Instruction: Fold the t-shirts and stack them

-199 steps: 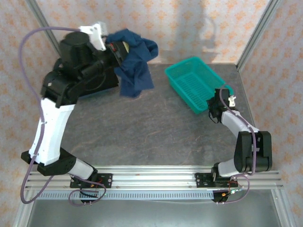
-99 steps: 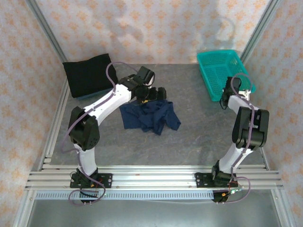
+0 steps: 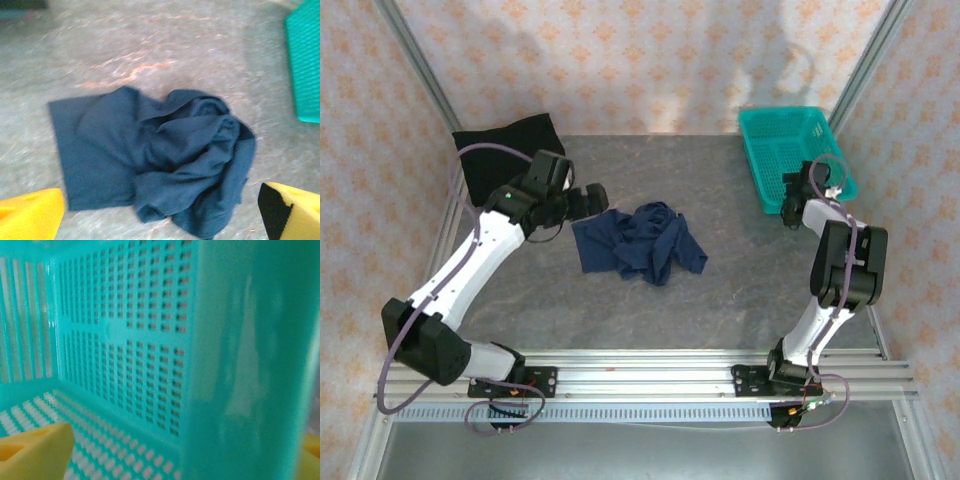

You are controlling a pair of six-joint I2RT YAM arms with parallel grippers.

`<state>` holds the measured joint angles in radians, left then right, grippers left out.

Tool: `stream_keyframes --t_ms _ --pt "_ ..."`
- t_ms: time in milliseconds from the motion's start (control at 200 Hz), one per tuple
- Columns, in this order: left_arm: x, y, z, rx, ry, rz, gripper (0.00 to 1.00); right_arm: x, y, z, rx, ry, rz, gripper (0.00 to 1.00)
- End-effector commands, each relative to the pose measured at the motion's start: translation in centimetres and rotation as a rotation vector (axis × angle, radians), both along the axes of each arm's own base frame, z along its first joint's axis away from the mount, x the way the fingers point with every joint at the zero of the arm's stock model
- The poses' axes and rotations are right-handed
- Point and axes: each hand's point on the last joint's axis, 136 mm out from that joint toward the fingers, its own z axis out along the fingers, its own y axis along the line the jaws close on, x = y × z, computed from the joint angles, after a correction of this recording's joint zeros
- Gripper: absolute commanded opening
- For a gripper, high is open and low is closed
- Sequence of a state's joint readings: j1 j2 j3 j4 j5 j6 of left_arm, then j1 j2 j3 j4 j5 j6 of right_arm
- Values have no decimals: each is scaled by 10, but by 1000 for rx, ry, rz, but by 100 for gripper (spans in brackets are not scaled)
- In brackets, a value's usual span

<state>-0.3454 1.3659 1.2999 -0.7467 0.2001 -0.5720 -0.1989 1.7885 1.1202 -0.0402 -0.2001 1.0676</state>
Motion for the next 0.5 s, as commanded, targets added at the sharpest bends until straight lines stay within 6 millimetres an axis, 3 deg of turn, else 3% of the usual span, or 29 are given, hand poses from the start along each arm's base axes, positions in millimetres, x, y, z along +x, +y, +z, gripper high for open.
stream_keyframes --t_ms 0,90,195,340,495 --pt "-19 28 -39 74 106 83 100 -22 35 38 27 -44 178 95" --pt "-29 39 -65 68 181 134 100 -53 54 53 -2 -10 293 95" --pt "-28 32 -89 2 220 144 100 -91 93 63 -33 35 483 95" --pt "-23 21 -119 -37 280 140 95 -130 175 63 -11 10 788 93" --pt "-19 12 -145 -65 348 131 84 -167 258 46 -68 33 1137 89"
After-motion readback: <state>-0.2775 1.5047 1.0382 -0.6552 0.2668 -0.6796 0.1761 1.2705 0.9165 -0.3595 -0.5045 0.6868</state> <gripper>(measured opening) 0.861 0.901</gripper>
